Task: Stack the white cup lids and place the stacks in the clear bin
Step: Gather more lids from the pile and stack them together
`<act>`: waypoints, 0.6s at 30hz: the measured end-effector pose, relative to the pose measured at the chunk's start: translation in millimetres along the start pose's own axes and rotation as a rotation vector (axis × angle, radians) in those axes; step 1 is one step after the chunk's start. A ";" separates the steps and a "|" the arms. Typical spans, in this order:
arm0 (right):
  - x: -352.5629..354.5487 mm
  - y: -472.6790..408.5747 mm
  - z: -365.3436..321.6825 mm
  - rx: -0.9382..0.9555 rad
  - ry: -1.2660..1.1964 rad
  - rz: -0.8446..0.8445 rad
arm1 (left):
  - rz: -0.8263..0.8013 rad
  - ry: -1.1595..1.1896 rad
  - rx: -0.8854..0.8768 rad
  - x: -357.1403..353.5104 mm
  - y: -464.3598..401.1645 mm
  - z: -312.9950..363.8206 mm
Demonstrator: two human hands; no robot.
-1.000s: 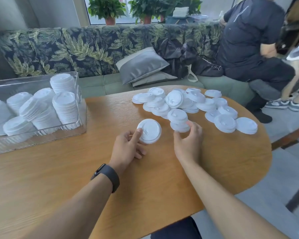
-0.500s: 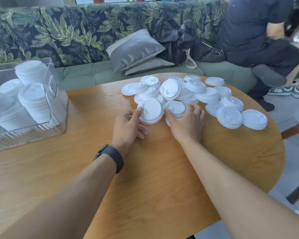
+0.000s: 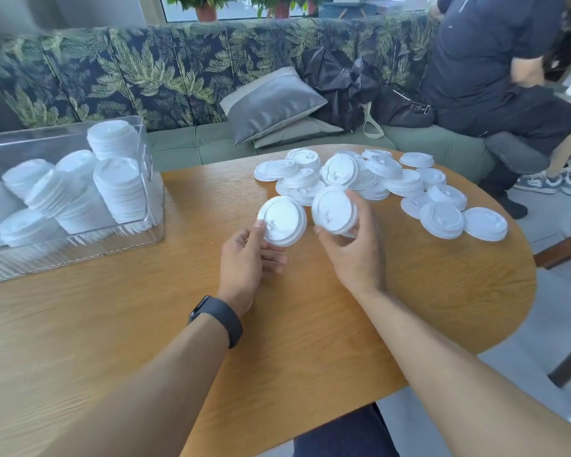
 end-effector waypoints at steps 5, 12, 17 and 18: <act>-13.5 33.6 -14.1 -0.080 -0.095 -0.075 | 0.028 0.026 0.010 43.2 30.1 7.9; -46.5 93.6 -43.8 -0.481 -0.374 -0.233 | 0.079 0.030 0.017 99.8 74.7 21.9; -78.0 126.8 -70.2 -0.776 -0.747 -0.450 | 0.123 0.057 0.000 127.1 102.0 26.2; -83.1 133.0 -76.0 -0.826 -0.831 -0.497 | 0.137 0.066 -0.004 132.4 106.8 26.8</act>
Point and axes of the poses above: each hand's wrist, its own y-axis away from the middle knuckle, its own x-axis out of the back of the hand, z = x × y, the point moved 8 cm from there along -y, towards the middle knuckle, and after that the axes turned 7 degrees about y, right-handed, at the moved point
